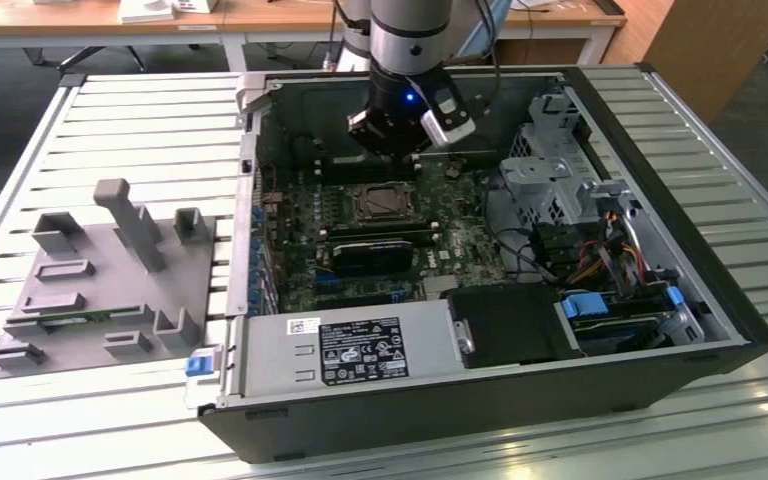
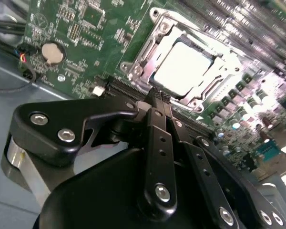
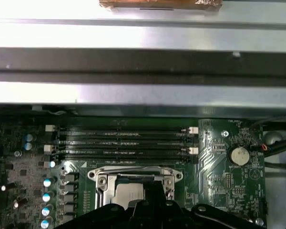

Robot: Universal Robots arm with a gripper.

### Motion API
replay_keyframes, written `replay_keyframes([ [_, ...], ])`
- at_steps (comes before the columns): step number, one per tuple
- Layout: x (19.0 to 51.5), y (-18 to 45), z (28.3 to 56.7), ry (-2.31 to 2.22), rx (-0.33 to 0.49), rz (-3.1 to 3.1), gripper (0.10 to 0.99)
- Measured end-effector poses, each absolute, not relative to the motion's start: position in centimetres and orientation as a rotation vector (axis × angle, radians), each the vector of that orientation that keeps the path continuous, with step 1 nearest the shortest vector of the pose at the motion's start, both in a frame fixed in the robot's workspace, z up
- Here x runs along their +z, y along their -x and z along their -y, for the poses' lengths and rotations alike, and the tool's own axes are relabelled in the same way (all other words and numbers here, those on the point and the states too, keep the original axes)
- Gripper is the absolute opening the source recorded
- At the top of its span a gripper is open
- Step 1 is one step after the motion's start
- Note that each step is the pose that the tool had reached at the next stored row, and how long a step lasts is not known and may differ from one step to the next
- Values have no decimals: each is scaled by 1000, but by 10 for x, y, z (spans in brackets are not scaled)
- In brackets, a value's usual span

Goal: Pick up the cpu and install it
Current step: 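Install the second cpu locking lever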

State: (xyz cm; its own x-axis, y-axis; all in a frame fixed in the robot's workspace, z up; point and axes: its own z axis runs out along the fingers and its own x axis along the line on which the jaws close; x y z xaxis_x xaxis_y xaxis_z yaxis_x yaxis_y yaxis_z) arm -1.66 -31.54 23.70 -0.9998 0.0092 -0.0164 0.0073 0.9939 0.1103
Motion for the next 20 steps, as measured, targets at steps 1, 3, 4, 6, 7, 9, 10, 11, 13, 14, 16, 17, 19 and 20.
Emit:
replay_keyframes([
  [1,237,17,318,-13,173,-3121,106],
  [3,237,17,323,-13,173,-3124,106],
  [4,237,17,326,-13,173,-3126,106],
  [6,237,17,329,-13,173,-3130,106],
  [7,237,17,331,-14,174,-3132,106],
  [9,237,16,332,-14,174,-3136,106],
  [10,238,17,332,-14,173,-3137,106],
  [11,240,17,332,-14,174,-3138,106],
  [13,245,17,332,-15,174,-3140,106],
  [14,247,17,332,-15,174,-3140,106],
  [16,253,17,333,-15,174,-3142,106],
  [17,254,16,333,-15,174,-3144,106],
  [19,255,17,335,-15,175,-3149,106],
  [20,255,17,336,-16,175,-3153,106],
])
